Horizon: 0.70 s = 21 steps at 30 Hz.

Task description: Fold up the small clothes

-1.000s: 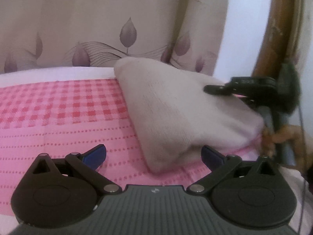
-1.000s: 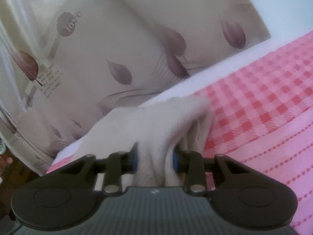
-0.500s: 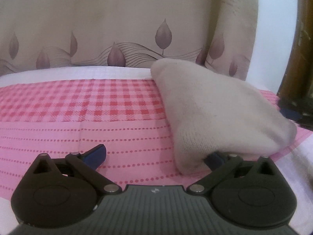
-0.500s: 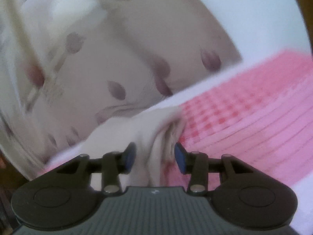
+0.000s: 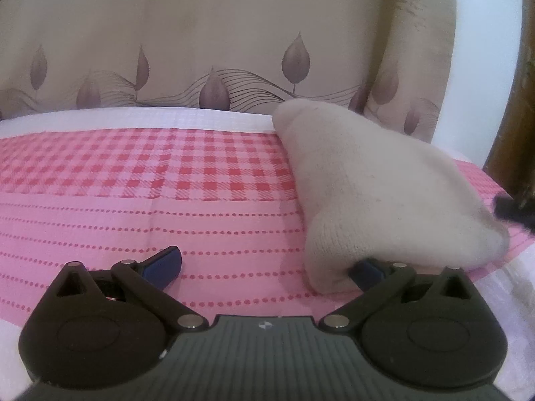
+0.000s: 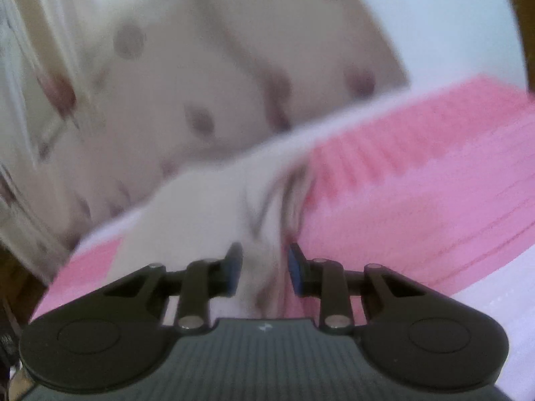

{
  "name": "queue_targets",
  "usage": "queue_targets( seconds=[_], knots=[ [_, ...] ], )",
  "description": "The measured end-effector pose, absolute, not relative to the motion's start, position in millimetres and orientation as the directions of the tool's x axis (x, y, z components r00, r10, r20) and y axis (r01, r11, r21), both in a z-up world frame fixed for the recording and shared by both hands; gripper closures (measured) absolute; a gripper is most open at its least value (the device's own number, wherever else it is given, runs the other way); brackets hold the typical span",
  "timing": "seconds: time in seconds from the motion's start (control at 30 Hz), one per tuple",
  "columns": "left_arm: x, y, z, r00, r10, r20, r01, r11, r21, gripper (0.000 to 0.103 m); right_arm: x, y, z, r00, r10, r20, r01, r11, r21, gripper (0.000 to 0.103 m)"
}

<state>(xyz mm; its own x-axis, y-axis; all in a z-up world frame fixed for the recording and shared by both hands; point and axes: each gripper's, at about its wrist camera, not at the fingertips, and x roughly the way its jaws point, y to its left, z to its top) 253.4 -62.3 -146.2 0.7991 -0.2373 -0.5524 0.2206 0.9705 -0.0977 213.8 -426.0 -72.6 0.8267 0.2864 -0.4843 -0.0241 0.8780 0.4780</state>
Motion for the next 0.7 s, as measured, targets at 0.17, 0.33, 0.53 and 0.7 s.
queue_targets(
  seconds=[0.17,0.33,0.53,0.7],
  knots=[
    [255.4,-60.2,-147.2,0.79,-0.252,-0.558,0.221,0.967,-0.125,0.0,236.7,-398.5,-40.4,0.838,0.36,-0.41,-0.194,0.899,0.392,0.074],
    [256.1,-60.1,-147.3,0.792,-0.248,-0.558,0.215,0.968,-0.125,0.0,306.1,-357.6,-69.8,0.78,0.229,-0.582,-0.173,0.973,0.152,0.077],
    [251.1,-60.6,-145.2,0.801,-0.219,-0.557,0.191,0.976,-0.108,0.0,325.4,-354.3,-91.5,0.814,0.236,-0.53,-0.162,0.97,0.184,0.076],
    [239.4,-52.1,-143.5,0.801,-0.186,-0.569,0.159,0.982,-0.098,0.0,318.2,-358.5,-93.8,0.827,0.238,-0.51,-0.163,0.969,0.187,0.076]
  ],
)
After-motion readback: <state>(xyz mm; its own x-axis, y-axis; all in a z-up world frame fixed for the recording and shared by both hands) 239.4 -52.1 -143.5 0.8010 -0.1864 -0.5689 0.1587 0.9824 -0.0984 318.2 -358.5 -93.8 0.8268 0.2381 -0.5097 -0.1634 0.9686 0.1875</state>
